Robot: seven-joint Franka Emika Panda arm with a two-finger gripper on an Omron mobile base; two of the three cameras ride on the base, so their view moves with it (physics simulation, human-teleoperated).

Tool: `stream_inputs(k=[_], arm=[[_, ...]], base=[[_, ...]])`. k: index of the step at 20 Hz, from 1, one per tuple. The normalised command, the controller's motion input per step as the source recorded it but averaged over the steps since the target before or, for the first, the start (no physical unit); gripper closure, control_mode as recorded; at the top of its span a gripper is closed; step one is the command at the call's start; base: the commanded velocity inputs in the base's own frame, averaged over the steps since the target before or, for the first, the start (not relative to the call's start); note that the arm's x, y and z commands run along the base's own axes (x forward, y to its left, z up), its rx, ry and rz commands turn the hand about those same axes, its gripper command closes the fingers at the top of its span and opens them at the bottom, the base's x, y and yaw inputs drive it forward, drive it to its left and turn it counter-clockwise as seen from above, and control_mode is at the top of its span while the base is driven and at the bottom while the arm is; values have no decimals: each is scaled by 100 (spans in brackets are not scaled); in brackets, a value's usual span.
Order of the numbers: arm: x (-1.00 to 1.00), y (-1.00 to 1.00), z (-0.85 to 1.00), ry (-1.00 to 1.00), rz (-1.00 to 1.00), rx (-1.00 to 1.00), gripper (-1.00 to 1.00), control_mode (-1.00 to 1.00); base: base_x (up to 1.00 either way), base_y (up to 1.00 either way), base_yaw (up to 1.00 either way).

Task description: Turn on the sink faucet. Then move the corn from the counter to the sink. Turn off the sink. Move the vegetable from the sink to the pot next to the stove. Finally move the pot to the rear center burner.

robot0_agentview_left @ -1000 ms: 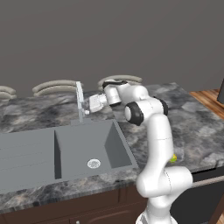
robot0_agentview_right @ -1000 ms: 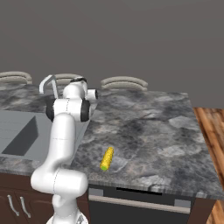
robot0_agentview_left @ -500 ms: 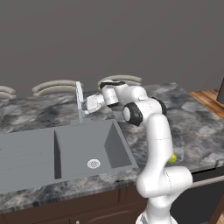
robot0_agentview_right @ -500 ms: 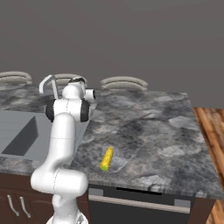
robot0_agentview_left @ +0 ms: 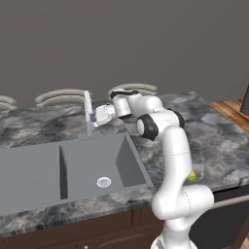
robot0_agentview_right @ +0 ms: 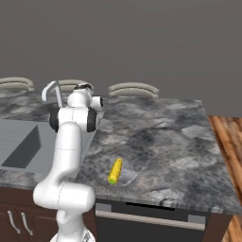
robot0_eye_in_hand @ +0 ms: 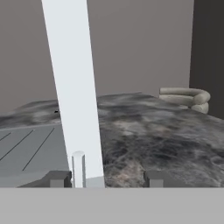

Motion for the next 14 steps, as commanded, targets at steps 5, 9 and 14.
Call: stream_inputs(k=[5, 9, 14], arm=[[-1, 2, 0, 0, -3, 0, 100, -100], [0, 0, 0, 2, 0, 0, 100, -100], [-11, -11, 0, 0, -16, 0, 100, -100]], base=[[0, 0, 0], [0, 0, 0], [0, 0, 0]])
